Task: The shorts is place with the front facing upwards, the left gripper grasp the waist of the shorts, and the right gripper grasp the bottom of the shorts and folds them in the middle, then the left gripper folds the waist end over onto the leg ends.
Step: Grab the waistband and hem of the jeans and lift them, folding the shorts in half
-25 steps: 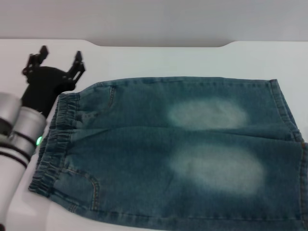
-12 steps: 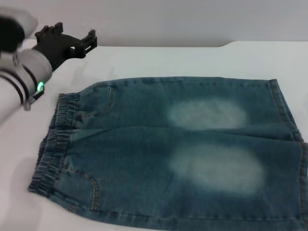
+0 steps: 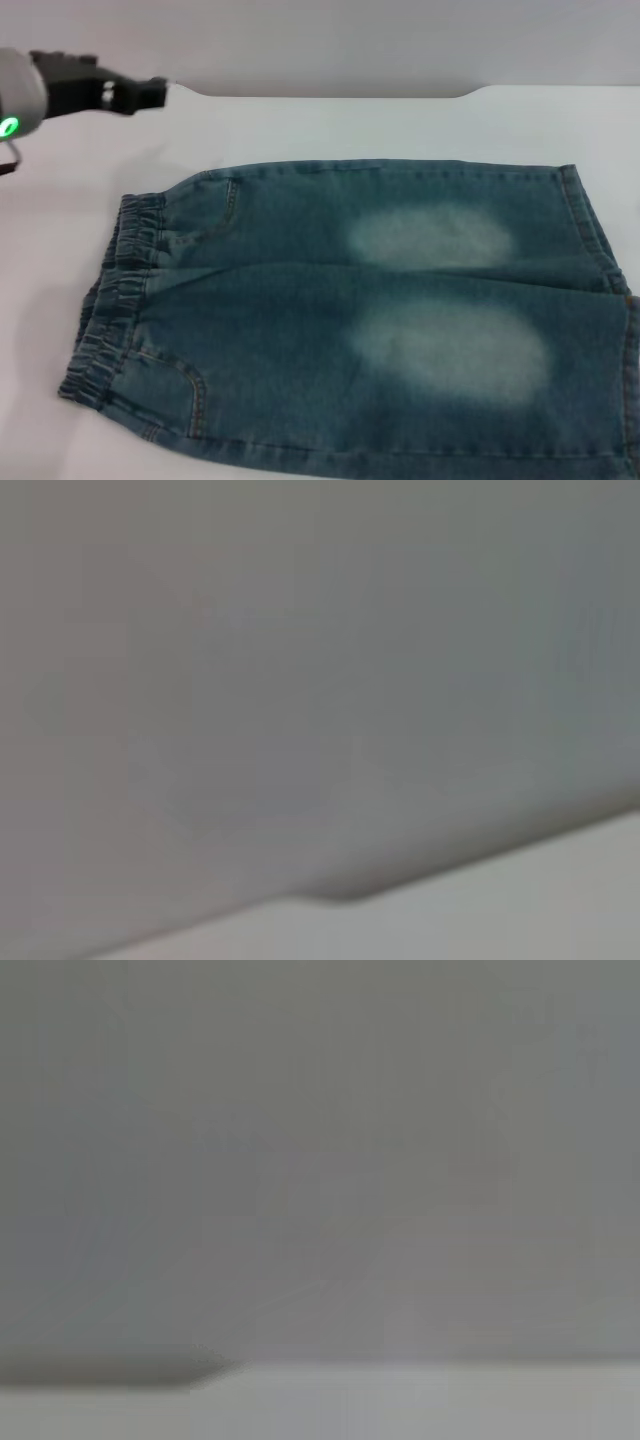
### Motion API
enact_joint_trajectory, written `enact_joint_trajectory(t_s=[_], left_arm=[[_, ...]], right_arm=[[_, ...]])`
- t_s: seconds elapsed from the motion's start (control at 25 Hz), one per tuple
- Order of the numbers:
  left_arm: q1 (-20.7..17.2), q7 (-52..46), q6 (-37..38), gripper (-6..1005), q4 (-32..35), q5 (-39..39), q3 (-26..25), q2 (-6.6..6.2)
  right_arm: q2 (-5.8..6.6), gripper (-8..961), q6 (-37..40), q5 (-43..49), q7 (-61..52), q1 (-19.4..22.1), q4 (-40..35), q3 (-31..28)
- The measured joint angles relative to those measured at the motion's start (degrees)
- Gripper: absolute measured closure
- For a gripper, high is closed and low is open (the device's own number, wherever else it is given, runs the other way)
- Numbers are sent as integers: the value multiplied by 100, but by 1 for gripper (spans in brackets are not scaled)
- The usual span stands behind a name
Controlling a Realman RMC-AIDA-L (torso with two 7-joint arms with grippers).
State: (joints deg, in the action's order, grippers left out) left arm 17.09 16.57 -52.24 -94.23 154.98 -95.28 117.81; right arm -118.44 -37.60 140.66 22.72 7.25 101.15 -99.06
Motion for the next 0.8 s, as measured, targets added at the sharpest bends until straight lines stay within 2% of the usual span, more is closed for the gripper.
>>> enact_joint_trajectory(t_s=[0.2,0.52,0.68,0.8], left_arm=[[350,-39,-1248,160,-98,546,-188,6],[753,-50,-3099,161,-151,749,-547,6],[920,-122,-3905,162,-165,979,-506,16],[993,-160,-4164,163,-116,1037,-492,16]], right_arm=[[-15,338,-1717,632,-377,-430,367,-506],[-10,339,-3683,1189,-434,-871,942,-1161],[-14,339,-4332,1350,-452,-989,1112,-1474],[-23,338,-4571,1330,-457,-1019,1125,-1684]])
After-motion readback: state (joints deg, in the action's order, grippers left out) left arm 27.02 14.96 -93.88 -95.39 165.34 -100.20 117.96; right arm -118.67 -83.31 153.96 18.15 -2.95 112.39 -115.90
